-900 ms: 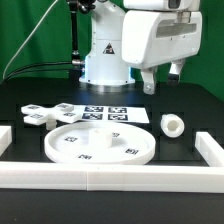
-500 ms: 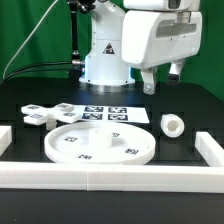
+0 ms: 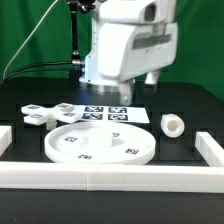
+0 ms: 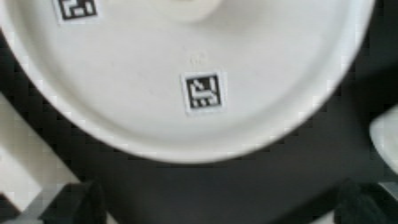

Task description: Assemble round table

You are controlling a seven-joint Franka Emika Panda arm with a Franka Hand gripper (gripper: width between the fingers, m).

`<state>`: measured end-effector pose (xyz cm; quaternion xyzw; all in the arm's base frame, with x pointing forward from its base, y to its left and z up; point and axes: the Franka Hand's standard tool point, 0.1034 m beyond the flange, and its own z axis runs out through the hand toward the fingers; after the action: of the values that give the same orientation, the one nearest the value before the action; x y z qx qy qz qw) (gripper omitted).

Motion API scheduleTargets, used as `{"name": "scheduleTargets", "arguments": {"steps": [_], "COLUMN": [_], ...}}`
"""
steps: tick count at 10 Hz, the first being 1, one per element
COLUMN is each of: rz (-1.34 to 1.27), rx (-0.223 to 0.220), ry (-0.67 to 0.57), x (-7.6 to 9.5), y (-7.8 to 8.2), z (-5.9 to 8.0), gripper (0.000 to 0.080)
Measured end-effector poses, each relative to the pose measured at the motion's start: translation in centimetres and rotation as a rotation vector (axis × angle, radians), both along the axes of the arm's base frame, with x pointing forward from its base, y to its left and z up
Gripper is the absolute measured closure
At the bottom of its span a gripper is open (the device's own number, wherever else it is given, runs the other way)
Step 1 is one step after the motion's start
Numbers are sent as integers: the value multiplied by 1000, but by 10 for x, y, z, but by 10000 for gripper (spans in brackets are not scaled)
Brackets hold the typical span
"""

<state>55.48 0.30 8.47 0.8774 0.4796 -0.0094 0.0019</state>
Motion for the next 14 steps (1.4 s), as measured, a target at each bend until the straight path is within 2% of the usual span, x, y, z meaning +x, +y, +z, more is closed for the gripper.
{"name": "scheduleTargets", "arguments": {"steps": [3, 6, 9, 14], "rz": [15, 20, 11, 5], "rx": [7, 13, 16, 18], "ry": [7, 26, 41, 60], "x": [-6, -13, -18, -21], "y": [-24, -33, -41, -45], "z": [-26, -46, -57, -70], "gripper": [150, 150, 150, 150]}}
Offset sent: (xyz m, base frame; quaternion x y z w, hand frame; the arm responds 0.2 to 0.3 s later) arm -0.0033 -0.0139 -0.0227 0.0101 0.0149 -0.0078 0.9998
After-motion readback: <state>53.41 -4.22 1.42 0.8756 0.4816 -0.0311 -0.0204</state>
